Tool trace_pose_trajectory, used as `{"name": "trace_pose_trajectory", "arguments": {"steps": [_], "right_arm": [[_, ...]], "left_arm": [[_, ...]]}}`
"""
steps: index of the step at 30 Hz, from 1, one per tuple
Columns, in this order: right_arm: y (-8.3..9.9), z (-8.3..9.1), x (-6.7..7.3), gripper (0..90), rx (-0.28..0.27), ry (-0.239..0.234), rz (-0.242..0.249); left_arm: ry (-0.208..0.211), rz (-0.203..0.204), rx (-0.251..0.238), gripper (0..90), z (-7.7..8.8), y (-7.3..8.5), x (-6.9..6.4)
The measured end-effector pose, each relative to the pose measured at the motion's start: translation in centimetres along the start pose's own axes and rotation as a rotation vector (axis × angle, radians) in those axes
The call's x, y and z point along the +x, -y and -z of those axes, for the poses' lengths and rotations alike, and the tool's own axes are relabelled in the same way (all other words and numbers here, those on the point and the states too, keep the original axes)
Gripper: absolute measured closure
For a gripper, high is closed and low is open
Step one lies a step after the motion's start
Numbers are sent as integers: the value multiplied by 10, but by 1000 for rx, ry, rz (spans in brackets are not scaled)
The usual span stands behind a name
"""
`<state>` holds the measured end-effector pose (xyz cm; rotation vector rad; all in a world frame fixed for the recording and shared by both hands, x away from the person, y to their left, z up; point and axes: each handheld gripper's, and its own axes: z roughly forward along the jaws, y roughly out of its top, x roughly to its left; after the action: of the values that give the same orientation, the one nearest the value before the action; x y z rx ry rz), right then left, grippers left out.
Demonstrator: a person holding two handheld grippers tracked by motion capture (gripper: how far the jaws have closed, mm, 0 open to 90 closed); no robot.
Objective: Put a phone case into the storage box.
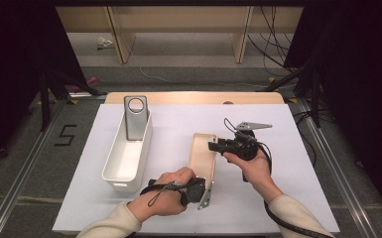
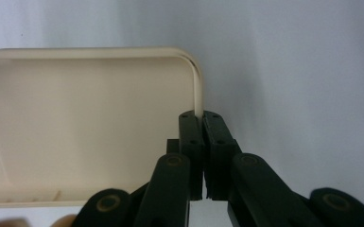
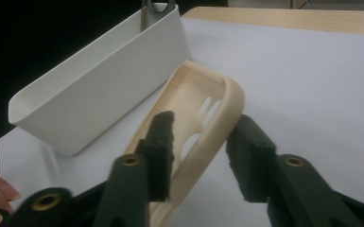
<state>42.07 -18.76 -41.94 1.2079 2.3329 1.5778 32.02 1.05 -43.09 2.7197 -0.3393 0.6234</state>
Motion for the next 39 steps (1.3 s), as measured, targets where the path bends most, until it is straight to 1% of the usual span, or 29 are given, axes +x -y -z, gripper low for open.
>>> {"name": "trace_pose_trajectory", "arguments": {"steps": [1, 3, 4, 5, 8, 9, 11, 12, 13, 14, 15, 18, 19, 23, 24, 25, 27, 28, 32, 34, 35, 36, 37, 38, 39], "right_arm": [[0, 1, 0, 683, 2, -9, -10], [-1, 2, 1, 690, 3, -11, -12], [-1, 2, 1, 702, 6, -14, -21], [-1, 3, 3, 715, 9, -15, -34], [-2, 5, 4, 736, 12, -15, -46], [-2, 7, 5, 756, 0, -28, -61], [-3, 8, 6, 765, -4, -33, -68], [-3, 9, 8, 793, -10, -43, -79], [-4, 10, 9, 803, -7, -50, -85], [-4, 10, 9, 803, -7, -50, -85], [-5, 11, 11, 814, -4, -64, -87], [-5, 11, 12, 815, -7, -65, -81], [-6, 12, 13, 817, -12, -68, -86], [-6, 13, 12, 820, -15, -72, -89], [-6, 13, 12, 820, -15, -72, -89], [-6, 14, 12, 822, -17, -75, -86], [-7, 14, 12, 822, -18, -75, -81], [-7, 15, 13, 822, -21, -78, -87], [-9, 18, 14, 823, -35, -85, -84], [-10, 20, 14, 823, -43, -85, -88], [-11, 22, 13, 823, -53, -80, -86], [-11, 22, 13, 823, -53, -80, -86], [-11, 23, 13, 823, -54, -76, -86], [-12, 25, 13, 823, -61, -76, -83], [-12, 27, 11, 822, -71, -71, -82]], "left_arm": [[1, -4, 5, 874, 0, 0, 0], [4, -4, 6, 874, -2, -1, -1], [3, -3, 9, 874, -2, -1, -2], [2, -8, 8, 874, -3, -1, -2], [-3, -9, 3, 874, -4, 0, -2], [-1, -4, 9, 874, -4, 0, -2], [-6, -4, 11, 874, -5, 1, -1], [-11, -7, 14, 874, -6, 2, -1], [-11, -7, 14, 873, -6, 2, -1], [-10, -8, 15, 873, -7, 2, -1], [-14, -13, 16, 873, -7, 2, -1], [-11, -8, 15, 873, -7, 2, -1], [-18, -7, 9, 872, -7, 3, -1], [-20, -4, 6, 869, -7, 4, 0], [-19, -1, 4, 869, -8, 4, 0], [-14, 11, -5, 866, -8, 5, 1], [-16, 14, -11, 866, -8, 6, 2], [-17, 15, -14, 865, -7, 6, 3], [-21, 36, -36, 860, -5, 8, 5], [-25, 52, -55, 855, -3, 9, 6], [-30, 64, -70, 832, -2, 10, 6], [-32, 67, -77, 832, -1, 10, 7], [-33, 87, -101, 817, 0, 12, 7], [-39, 120, -137, 774, 1, 12, 6], [-41, 153, -186, 696, 3, 15, 7]]}}
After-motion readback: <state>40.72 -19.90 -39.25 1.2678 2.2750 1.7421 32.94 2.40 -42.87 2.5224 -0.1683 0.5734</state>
